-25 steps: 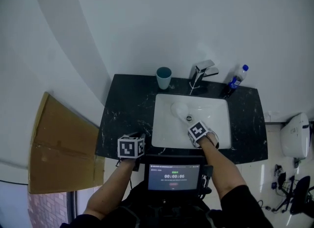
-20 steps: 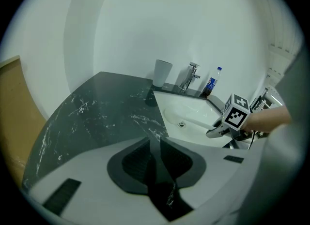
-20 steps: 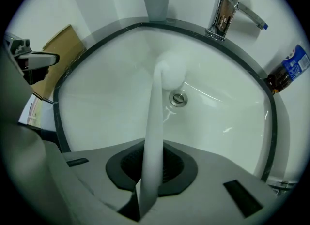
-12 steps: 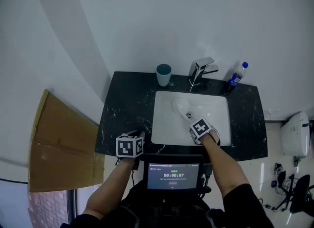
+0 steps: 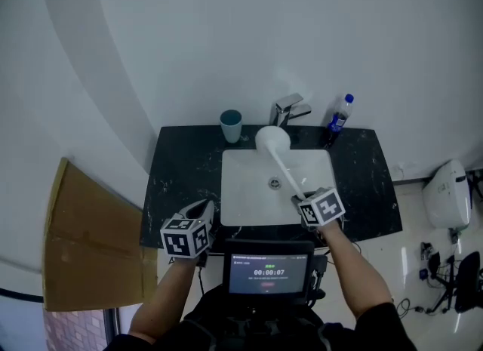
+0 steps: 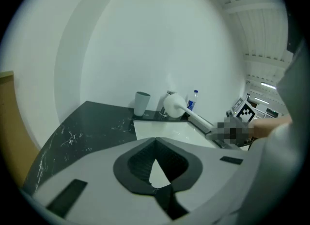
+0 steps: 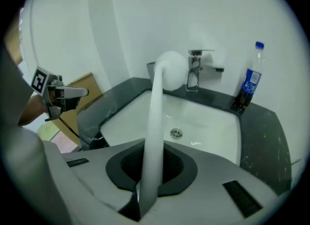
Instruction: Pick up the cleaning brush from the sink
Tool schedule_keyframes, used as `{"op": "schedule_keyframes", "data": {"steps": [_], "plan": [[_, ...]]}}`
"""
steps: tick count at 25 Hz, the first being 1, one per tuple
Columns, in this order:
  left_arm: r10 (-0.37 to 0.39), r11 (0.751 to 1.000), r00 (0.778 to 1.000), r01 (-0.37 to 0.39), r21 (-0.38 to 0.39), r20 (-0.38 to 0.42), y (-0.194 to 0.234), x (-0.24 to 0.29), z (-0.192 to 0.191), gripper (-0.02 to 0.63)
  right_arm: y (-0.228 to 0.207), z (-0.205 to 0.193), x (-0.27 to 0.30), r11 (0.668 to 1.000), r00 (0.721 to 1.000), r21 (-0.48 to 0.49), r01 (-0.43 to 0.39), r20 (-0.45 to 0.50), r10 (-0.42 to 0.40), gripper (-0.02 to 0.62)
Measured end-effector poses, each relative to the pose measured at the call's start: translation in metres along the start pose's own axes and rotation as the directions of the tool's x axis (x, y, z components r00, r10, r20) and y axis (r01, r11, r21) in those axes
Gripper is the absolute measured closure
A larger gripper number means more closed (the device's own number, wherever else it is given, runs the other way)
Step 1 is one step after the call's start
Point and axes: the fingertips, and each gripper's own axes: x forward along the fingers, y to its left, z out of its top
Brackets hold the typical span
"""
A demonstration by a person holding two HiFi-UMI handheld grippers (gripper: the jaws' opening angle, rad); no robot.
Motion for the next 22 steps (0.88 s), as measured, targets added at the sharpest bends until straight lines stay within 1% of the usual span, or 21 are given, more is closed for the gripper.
{"op": "schedule_keyframes", "data": {"steps": [3, 6, 9, 13, 15, 19, 20, 22], "plan": [[0.001, 1.0, 0.999, -0.001, 0.01, 0.054, -0.011, -0.014, 0.007, 0.595, 0.001, 0.012, -0.043, 0.999, 0.991, 0.009, 0.032, 0.129, -0.033, 0.583], [-0.021, 1.0, 0.992, 0.018, 0.026, 0.122, -0.028, -0.027, 0.016, 0.595, 0.006, 0.026, -0.09, 0.998, 0.959, 0.034, 0.058, 0.276, -0.066, 0.583], [-0.066, 0.996, 0.984, 0.055, 0.069, 0.164, -0.05, -0.037, 0.022, 0.595, 0.011, 0.029, -0.129, 0.994, 0.916, 0.063, 0.087, 0.388, -0.105, 0.583], [-0.082, 0.992, 0.973, 0.059, 0.112, 0.213, -0.069, -0.052, 0.028, 0.595, 0.019, 0.025, -0.167, 0.991, 0.853, 0.06, 0.119, 0.505, -0.133, 0.583], [-0.088, 0.991, 0.966, 0.061, 0.118, 0.244, -0.077, -0.062, 0.03, 0.595, 0.026, 0.024, -0.183, 0.991, 0.816, 0.051, 0.125, 0.563, -0.132, 0.583], [-0.084, 0.99, 0.953, 0.046, 0.134, 0.291, -0.087, -0.082, 0.032, 0.595, 0.037, 0.016, -0.215, 0.988, 0.733, 0.039, 0.149, 0.667, -0.137, 0.583], [-0.079, 0.99, 0.951, 0.039, 0.135, 0.299, -0.088, -0.086, 0.032, 0.595, 0.039, 0.012, -0.219, 0.987, 0.717, 0.037, 0.155, 0.683, -0.138, 0.583], [-0.069, 0.991, 0.948, 0.029, 0.133, 0.312, -0.087, -0.09, 0.033, 0.595, 0.041, 0.007, -0.222, 0.986, 0.701, 0.024, 0.167, 0.7, -0.136, 0.583]]}}
